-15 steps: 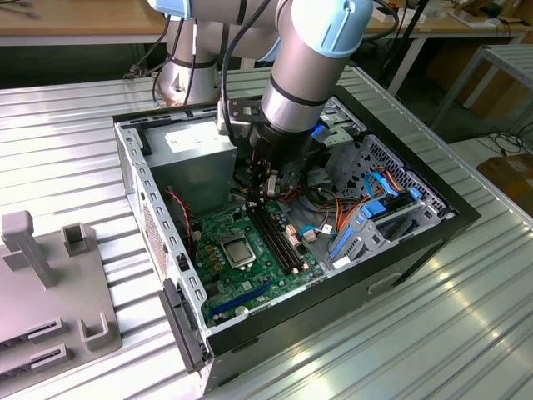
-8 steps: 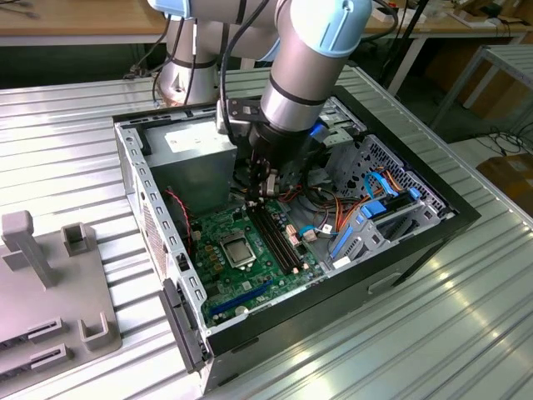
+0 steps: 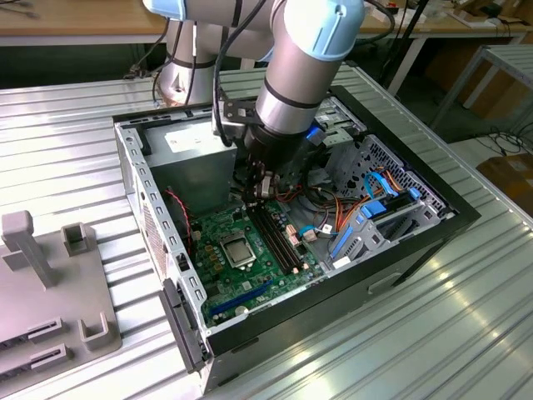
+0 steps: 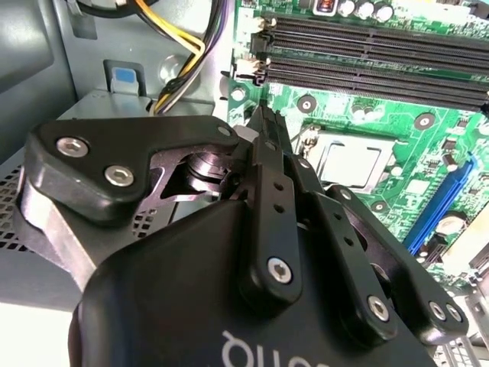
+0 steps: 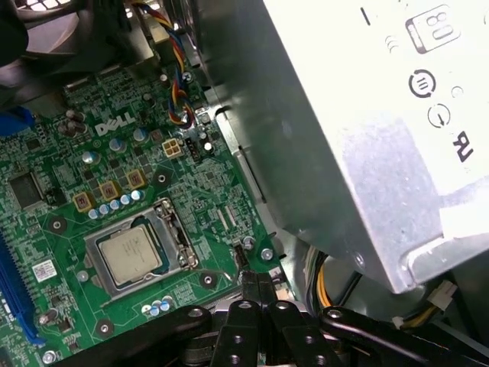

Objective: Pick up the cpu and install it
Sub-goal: 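Install the first cpu locking lever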

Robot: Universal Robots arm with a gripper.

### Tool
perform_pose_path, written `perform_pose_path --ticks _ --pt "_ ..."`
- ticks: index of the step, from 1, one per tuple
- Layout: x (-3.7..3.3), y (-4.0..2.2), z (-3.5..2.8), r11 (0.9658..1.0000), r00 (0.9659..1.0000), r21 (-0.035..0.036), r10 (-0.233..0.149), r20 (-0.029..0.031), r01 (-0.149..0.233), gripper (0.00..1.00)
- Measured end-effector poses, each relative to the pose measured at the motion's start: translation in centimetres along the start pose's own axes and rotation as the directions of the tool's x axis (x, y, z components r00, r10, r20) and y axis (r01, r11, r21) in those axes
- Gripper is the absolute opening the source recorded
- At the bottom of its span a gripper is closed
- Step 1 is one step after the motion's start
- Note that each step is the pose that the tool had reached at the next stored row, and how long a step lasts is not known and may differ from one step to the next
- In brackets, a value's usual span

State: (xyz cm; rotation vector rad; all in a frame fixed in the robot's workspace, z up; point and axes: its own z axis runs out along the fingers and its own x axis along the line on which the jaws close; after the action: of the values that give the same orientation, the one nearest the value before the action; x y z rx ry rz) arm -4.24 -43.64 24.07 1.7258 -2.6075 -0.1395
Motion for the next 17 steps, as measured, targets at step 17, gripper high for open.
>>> perform_pose_path --ticks 17 --pt "1.98 0.07 -0.04 0.9998 0.9998 -0.0014 -0.02 -0.0001 0.02 0.11"
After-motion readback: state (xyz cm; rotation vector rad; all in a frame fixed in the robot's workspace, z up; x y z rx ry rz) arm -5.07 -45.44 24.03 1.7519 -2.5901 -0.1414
